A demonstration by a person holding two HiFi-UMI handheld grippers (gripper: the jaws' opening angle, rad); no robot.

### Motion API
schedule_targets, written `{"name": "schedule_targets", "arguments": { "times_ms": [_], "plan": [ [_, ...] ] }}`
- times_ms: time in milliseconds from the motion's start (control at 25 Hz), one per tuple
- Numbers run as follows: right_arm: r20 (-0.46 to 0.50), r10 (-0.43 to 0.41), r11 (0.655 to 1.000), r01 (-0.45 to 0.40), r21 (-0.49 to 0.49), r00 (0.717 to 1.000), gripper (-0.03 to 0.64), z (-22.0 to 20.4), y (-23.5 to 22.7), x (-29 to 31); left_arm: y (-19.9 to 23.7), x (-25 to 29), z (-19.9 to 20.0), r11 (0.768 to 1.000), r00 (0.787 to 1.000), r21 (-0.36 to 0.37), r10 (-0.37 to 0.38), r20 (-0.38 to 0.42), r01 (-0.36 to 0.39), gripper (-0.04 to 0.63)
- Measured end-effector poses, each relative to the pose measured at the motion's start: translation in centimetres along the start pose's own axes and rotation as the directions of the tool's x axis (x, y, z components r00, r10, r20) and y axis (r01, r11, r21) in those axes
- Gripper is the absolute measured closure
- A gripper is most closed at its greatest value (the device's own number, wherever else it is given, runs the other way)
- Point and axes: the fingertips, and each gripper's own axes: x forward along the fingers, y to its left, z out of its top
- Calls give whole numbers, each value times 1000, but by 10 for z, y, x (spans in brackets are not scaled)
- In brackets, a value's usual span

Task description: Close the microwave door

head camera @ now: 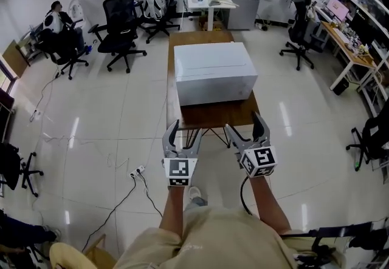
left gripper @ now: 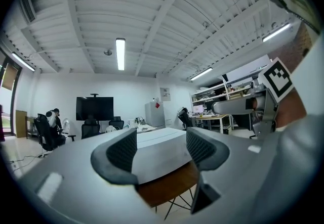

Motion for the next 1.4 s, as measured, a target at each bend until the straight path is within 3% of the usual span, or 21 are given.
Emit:
{"name": "schedule_targets", "arguments": {
  "times_ms": [160, 360, 560, 840, 1160, 1400],
  "plan": [
    [17, 21, 1000, -21, 7, 1000, 201, 1, -1, -83, -60, -50, 11, 999, 999, 9, 33, 9, -33, 310],
    [-38, -41, 994, 45, 103, 998, 201, -6, -59, -195, -162, -85, 43, 995, 999, -90, 38, -8, -38, 310],
    [-99, -102, 976, 119, 180, 990, 201, 12, -122, -263, -227, -87, 91, 999, 998, -35, 26, -56, -28, 310],
    [-72, -116, 981, 125, 147, 991, 201, 108, -112, -219, -188, -77, 164, 996, 998, -83, 34, -59, -39, 310],
    [-31, -71, 992, 74, 104, 997, 201, 143, -56, -239, -199, -115, 193, 996, 999, -91, 24, -33, -27, 310],
    [-64, -58, 996, 62, 60, 996, 203, 144, -49, -222, -183, -115, 211, 994, 999, -94, 48, -7, -49, 310]
  ]
}}
